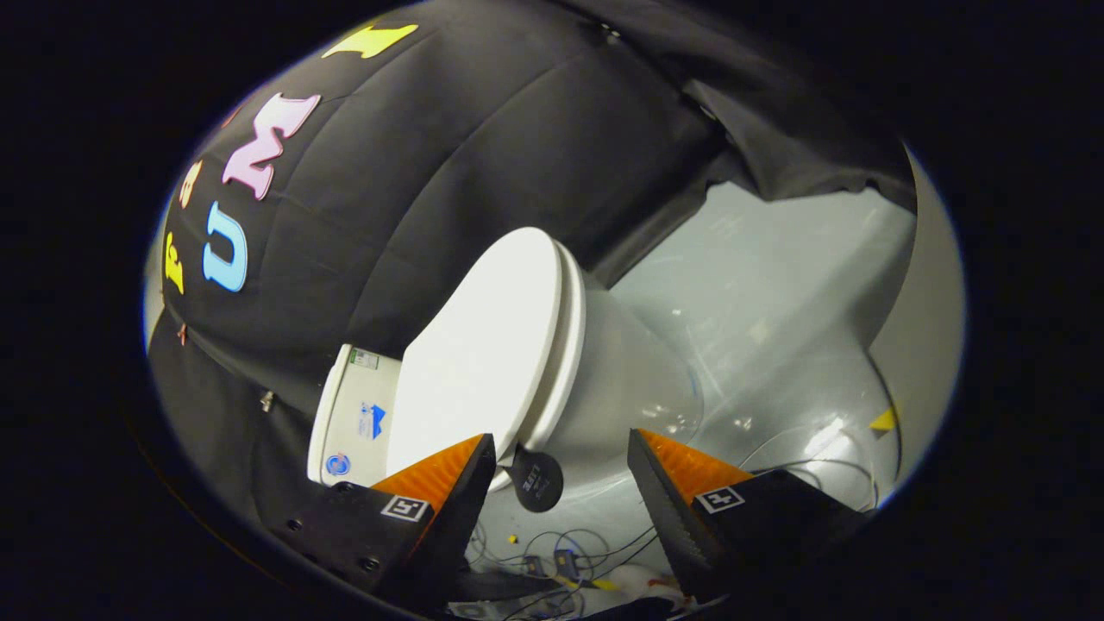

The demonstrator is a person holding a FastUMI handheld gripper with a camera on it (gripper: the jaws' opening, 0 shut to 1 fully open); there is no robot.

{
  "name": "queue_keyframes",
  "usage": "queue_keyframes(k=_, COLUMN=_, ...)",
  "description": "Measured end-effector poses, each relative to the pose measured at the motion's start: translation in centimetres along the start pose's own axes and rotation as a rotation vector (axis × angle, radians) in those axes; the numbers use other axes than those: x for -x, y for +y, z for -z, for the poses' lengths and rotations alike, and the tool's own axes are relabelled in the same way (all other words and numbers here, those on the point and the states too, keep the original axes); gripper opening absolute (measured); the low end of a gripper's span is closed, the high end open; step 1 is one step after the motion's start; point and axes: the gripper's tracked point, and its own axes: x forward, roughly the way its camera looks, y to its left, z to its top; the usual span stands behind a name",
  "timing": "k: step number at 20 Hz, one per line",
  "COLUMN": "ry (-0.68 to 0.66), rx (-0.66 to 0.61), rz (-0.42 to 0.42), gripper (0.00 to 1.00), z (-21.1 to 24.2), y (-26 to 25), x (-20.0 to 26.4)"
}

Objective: Open the toilet lid.

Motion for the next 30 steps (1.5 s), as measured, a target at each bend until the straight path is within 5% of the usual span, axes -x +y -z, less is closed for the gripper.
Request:
queue_keyframes(k=2, ry=0.008, rx=-0.053, rz=-0.012, gripper=0.82, z=0.4, y=0.1, x=-0.4)
queue_keyframes(k=6, ry=0.063, rx=-0.130, rz=-0.047, gripper=0.81, z=1.6, y=0.4, x=-0.2)
queue_keyframes(k=8, ry=0.047, rx=-0.128, rz=-0.035, gripper=0.53, z=1.6, y=-0.1, x=-0.9)
queue_keyframes(k=10, ry=0.059, rx=-0.146, rz=-0.043, gripper=0.53, z=1.6, y=0.4, x=-0.4)
queue_keyframes(k=12, ry=0.035, rx=-0.147, rz=-0.054, gripper=0.29, z=1.2, y=0.5, x=-0.6)
queue_keyframes(k=26, ry=0.067, rx=-0.144, rz=-0.070, gripper=0.29, z=2.0, y=0.7, x=-0.4)
queue_keyframes(k=27, ry=0.036, rx=-0.190, rz=-0.077, gripper=0.19, z=3.5, y=1.2, x=-3.1)
queue_keyframes(k=28, ry=0.051, rx=-0.210, rz=-0.078, gripper=0.10, z=1.5, y=1.0, x=-1.1)
queue_keyframes(k=30, ry=0.057, rx=-0.229, rz=-0.098, gripper=0.09, z=1.8, y=1.0, x=-0.1)
